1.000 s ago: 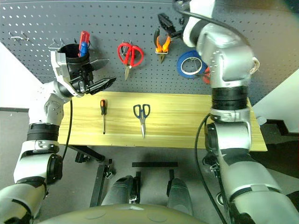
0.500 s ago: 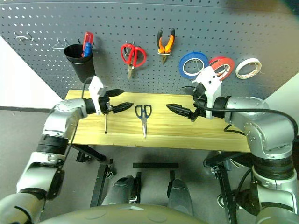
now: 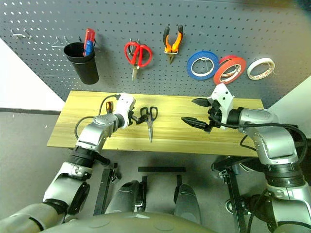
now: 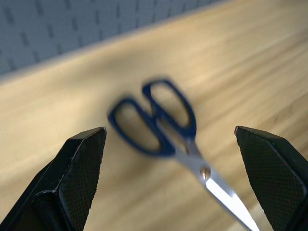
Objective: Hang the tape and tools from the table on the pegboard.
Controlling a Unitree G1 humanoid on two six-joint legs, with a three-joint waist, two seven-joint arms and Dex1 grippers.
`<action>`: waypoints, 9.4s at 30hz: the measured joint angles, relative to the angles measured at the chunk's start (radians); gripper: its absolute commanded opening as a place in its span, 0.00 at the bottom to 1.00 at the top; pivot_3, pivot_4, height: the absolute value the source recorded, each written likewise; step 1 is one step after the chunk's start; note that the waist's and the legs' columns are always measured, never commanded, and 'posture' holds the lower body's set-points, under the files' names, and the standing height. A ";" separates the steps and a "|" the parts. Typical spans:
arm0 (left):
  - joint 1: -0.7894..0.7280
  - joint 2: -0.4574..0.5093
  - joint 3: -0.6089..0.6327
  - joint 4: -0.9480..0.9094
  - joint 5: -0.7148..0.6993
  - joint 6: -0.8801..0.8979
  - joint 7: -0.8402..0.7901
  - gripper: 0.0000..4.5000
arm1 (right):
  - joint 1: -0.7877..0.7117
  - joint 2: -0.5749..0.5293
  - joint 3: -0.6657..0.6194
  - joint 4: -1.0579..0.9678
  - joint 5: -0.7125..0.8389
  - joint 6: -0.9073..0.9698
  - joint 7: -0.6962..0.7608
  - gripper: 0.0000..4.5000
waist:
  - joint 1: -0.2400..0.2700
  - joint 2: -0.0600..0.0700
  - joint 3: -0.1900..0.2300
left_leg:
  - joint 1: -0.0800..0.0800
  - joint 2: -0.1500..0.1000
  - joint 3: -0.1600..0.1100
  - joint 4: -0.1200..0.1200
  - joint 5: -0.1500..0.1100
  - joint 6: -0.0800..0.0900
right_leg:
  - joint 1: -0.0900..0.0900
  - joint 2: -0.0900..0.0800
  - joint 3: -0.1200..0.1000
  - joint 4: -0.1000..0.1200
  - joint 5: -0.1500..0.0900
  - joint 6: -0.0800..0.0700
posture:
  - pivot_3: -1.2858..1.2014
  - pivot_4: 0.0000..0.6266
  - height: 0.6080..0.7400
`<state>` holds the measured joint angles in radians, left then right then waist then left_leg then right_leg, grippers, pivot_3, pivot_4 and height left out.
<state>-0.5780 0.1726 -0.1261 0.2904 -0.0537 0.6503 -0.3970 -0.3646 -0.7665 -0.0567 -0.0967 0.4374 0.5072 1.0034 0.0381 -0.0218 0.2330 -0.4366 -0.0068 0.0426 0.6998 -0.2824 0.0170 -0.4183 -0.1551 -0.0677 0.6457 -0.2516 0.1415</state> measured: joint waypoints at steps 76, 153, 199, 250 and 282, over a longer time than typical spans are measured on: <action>0.242 0.136 0.028 -0.191 -0.099 -0.590 -0.206 0.13 | -0.007 -0.055 -0.235 -0.120 0.267 0.113 0.051 1.00 | 0.012 0.005 0.108 | -0.008 0.000 0.002 -0.005 0.002 -0.006 | -0.004 -0.006 -0.009 -0.016 0.004 -0.001 | 0.56 0.31 0.91; -0.063 0.031 0.144 0.200 -0.004 -0.809 0.038 0.99 | -0.017 -0.043 -0.245 -0.203 0.346 0.104 -0.068 1.00 | 0.018 0.003 -0.043 | -0.003 0.000 0.002 0.000 0.002 -0.005 | 0.008 0.001 -0.012 -0.017 0.008 0.000 | 0.56 0.18 0.91; -0.416 0.022 0.269 0.675 0.000 -0.101 0.420 0.99 | -0.316 0.226 0.260 0.266 -0.120 0.022 -0.049 1.00 | 0.024 0.002 0.107 | -0.007 0.000 -0.002 -0.002 0.002 -0.005 | -0.002 0.001 -0.013 -0.013 0.008 0.000 | 0.58 0.63 0.91; 0.179 0.132 0.243 -0.368 -0.161 -0.550 -0.087 0.14 | -0.230 0.032 -0.204 -0.157 0.346 0.314 -0.007 1.00 | 0.031 0.002 0.017 | -0.006 0.001 0.003 -0.002 0.004 -0.008 | 0.002 0.000 -0.015 -0.016 0.009 -0.001 | 0.59 0.19 0.91; -0.419 0.150 0.355 0.202 -0.149 -0.923 0.148 0.14 | -0.251 0.022 -0.181 -0.170 0.374 0.286 -0.106 1.00 | 0.054 -0.003 -0.030 | -0.005 0.001 0.003 -0.001 0.004 -0.007 | 0.005 0.001 -0.015 -0.017 0.009 -0.001 | 0.57 0.17 0.91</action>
<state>-0.9972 0.3223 0.2285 0.4928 -0.2023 -0.2726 -0.2494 -0.6153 -0.7440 -0.2378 -0.2669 0.8113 0.7928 0.8970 0.0925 -0.0249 0.2030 -0.4414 -0.0061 0.0453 0.6988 -0.2788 0.0098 -0.4128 -0.1536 -0.0831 0.6284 -0.2424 0.1400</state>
